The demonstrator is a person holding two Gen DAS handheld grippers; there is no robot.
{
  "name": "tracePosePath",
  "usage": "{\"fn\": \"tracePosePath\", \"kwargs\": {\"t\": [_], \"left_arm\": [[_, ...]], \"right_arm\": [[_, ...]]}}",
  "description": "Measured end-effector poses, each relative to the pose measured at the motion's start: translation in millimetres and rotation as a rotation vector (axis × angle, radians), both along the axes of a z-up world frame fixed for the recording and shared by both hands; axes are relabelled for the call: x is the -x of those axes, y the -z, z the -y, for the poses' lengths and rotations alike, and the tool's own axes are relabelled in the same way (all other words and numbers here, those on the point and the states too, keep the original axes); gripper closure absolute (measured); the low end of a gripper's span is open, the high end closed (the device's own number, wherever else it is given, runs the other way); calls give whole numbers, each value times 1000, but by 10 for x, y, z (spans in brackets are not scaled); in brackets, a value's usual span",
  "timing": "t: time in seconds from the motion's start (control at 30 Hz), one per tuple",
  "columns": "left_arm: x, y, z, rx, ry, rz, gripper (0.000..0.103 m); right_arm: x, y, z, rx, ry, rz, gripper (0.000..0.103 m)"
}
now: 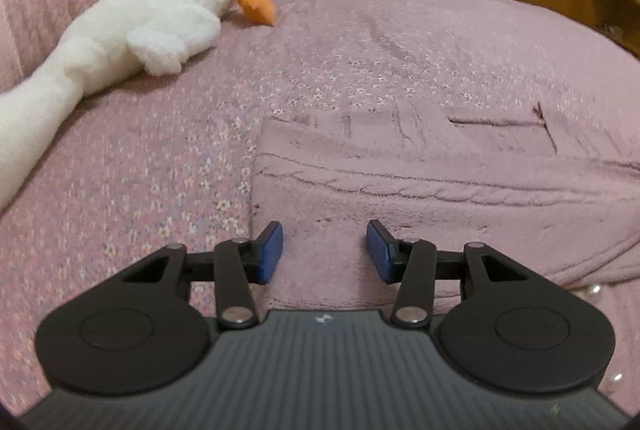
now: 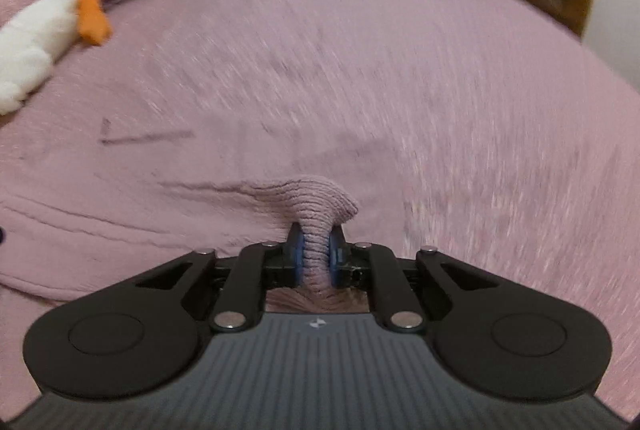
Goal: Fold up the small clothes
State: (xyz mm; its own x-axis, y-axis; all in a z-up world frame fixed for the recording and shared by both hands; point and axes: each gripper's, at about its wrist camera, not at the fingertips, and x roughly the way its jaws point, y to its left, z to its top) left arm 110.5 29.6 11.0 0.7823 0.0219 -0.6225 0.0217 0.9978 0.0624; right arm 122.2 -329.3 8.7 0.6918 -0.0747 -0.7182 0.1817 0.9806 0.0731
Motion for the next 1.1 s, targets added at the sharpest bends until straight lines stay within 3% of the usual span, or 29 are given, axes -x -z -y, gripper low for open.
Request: {"fn": "tracePosePath", "kwargs": {"t": [0.1,0.23,0.47,0.73,0.87,1.1], "left_arm": [[7,-11,-3,-8,9,-2,54],[67,-107,-32,-3,10,-4,54],[325,-371,-46,-24,50,11,54],[748,-702,-26,-40,110,-5,54],[986,-803,-63,-23,162,-43,54],[1485,-744,18,-72,312,-91,54]], "right_arm": [[55,117,86,-40,9,29,74],[102,36,148,-110,6,41,54],[568,-412,210,-147,-47,154,44],[1370,-1043,200,-296,-156,264,42],[1727,-1315,151,-313,-247,257,39],[2388,-1471,-72,-157,-362,220,31]]}}
